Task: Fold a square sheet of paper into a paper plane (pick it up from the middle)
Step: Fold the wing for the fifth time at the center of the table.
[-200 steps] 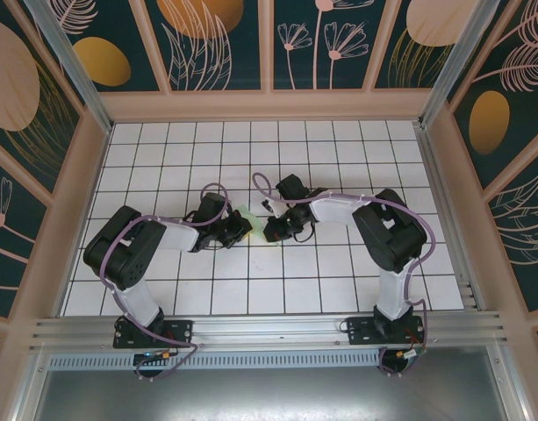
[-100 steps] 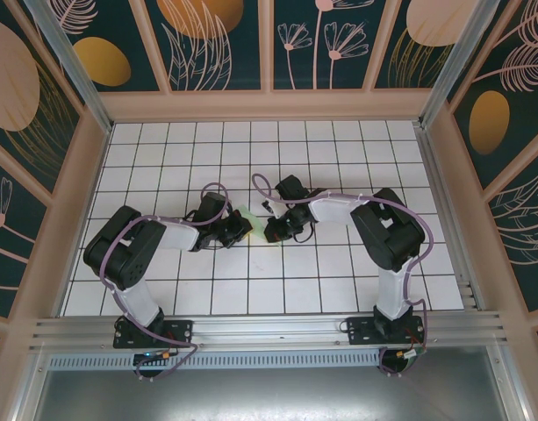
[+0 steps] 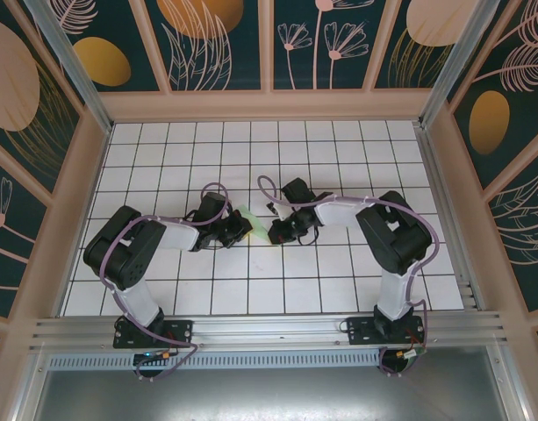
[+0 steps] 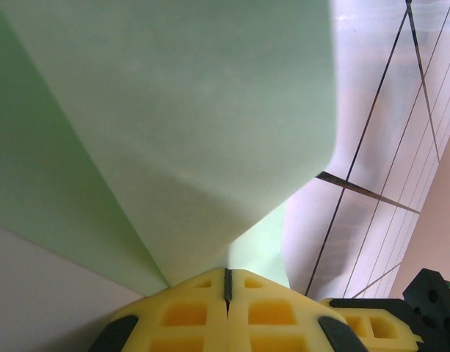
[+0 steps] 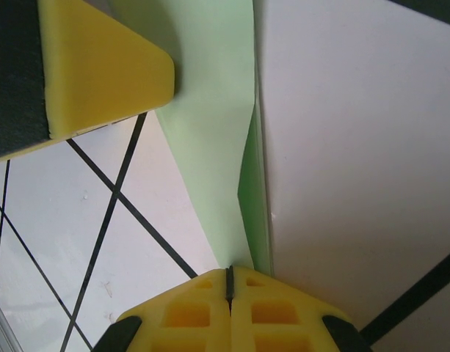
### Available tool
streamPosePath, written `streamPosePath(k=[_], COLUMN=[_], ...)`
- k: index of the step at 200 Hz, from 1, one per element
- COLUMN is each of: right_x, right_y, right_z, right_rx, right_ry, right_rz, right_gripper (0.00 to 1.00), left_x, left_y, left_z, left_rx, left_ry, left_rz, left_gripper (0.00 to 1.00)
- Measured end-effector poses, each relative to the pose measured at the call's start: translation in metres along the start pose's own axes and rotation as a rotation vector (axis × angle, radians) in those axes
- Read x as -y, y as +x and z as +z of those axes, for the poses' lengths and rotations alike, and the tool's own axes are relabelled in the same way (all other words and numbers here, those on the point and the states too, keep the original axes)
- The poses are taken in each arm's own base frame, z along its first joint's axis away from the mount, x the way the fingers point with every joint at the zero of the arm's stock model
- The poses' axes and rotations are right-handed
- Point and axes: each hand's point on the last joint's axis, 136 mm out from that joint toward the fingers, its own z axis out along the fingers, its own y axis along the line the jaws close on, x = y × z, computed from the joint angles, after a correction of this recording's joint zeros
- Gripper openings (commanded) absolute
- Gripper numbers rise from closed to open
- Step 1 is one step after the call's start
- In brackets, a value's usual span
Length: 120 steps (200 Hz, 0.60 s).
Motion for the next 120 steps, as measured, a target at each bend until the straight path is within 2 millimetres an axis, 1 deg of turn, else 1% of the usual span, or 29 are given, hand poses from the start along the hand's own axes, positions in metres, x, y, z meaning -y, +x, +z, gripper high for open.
streamPosePath(k=[31, 120], right_x=[0.001, 0.009], right_y=[0.003, 0.024], right_z=[-0.002, -0.014], right_rx=[0.016, 0.012], right_ry=[-0.005, 0.007], right_rz=[-0.004, 0.052], right_gripper=[0.03, 0.02], left_x=[0.0, 0.0], left_y=[0.0, 0.0], left_z=[0.0, 0.0], left_rx=[0.0, 0.0], left_ry=[-0.001, -0.007], left_rz=[0.0, -0.002], left_gripper=[0.03, 0.03])
